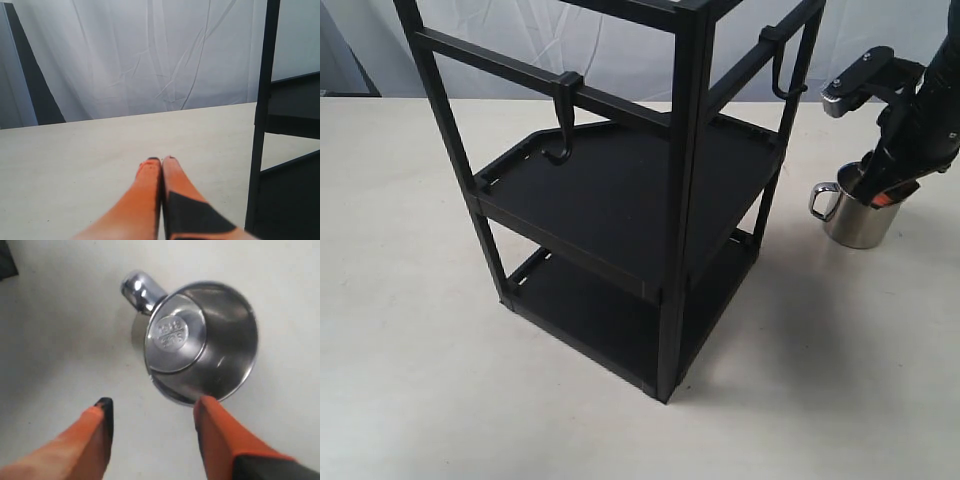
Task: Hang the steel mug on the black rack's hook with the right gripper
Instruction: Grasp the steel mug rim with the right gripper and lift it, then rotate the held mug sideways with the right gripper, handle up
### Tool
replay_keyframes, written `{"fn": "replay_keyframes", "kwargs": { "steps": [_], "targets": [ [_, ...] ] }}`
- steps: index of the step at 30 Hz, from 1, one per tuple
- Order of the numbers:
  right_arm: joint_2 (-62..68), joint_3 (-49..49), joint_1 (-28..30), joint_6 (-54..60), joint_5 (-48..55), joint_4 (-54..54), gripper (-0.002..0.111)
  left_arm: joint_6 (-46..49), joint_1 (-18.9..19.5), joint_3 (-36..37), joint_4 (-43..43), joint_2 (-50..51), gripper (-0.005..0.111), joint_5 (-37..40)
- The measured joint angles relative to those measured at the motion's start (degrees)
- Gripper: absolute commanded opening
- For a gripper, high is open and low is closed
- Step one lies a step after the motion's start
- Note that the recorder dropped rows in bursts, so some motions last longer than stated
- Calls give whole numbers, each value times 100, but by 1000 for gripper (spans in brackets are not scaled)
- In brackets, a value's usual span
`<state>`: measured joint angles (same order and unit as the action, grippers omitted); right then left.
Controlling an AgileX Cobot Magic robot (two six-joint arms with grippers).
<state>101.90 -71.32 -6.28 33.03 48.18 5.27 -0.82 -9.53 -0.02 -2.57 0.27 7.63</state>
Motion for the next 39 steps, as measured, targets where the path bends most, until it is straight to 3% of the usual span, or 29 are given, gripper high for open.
{"fn": "replay_keyframes", "kwargs": {
  "steps": [12,15,20,30,39],
  "targets": [
    [853,-14,0,0,-621,16,49,0,0,0,0,0,1,0],
    [999,-14,0,-103,-663,4,38,0,0,0,0,0,1,0],
    [1089,-14,0,-293,-776,-18,-1,0,0,0,0,0,1,0],
    [855,-14,0,-1303,-139,-480,-1,0,0,0,0,0,1,0],
    [-715,162,0,-1334,1015,-1219,-1,0,0,0,0,0,1,0]
  ]
}}
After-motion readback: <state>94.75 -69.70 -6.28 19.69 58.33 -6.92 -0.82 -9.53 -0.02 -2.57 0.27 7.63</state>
